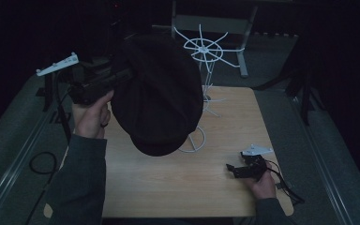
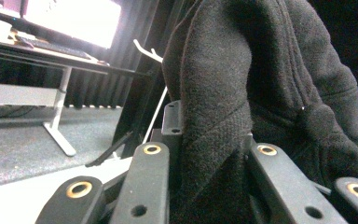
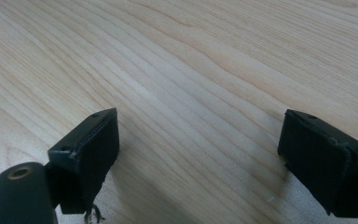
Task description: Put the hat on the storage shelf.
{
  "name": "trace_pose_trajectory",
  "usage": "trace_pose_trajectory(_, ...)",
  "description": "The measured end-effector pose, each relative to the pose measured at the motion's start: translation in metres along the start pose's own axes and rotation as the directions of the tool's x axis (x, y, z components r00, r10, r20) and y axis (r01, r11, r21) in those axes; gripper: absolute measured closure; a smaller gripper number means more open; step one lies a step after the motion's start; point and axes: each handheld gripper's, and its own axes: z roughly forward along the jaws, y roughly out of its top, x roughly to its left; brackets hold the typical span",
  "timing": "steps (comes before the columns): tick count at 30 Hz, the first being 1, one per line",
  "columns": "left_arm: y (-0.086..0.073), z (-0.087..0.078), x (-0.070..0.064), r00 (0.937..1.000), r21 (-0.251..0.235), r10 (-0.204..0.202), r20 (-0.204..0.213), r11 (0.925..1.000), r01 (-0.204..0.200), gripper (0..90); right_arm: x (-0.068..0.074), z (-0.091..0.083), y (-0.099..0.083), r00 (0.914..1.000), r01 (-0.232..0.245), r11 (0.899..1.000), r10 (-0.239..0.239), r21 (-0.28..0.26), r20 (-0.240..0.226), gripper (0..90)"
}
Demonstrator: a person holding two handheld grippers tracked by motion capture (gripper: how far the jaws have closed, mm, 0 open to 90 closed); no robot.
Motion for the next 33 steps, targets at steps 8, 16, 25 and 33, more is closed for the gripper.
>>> trace_pose_trajectory(8, -0.002, 0.016, 0.005, 0.9998, 0.012, -0.021, 0.005, 0.9997, 0.021, 77.1, 0.0, 0.0, 0.0, 1.0, 0.001, 1.0, -0.001, 0.0, 0.0, 12.4)
trace_pose_trajectory(16, -0.005, 0.036, 0.009, 0.9996, 0.049, -0.024, -0.016, 0.9985, 0.024, 77.0, 0.0, 0.0, 0.0, 1.0, 0.001, 1.0, -0.001, 0.0, 0.0, 12.4)
trace_pose_trajectory(25, -0.013, 0.052, 0.019, 0.9987, 0.092, -0.039, -0.034, 0.9949, 0.042, 77.1, 0.0, 0.0, 0.0, 1.0, -0.001, 1.0, 0.001, -0.001, -0.001, 12.4)
trace_pose_trajectory(33, -0.02, 0.055, 0.023, 0.9978, 0.123, -0.034, -0.057, 0.9916, 0.04, 75.1, 0.0, 0.0, 0.0, 1.0, 0.001, 1.0, -0.001, -0.002, 0.001, 12.4)
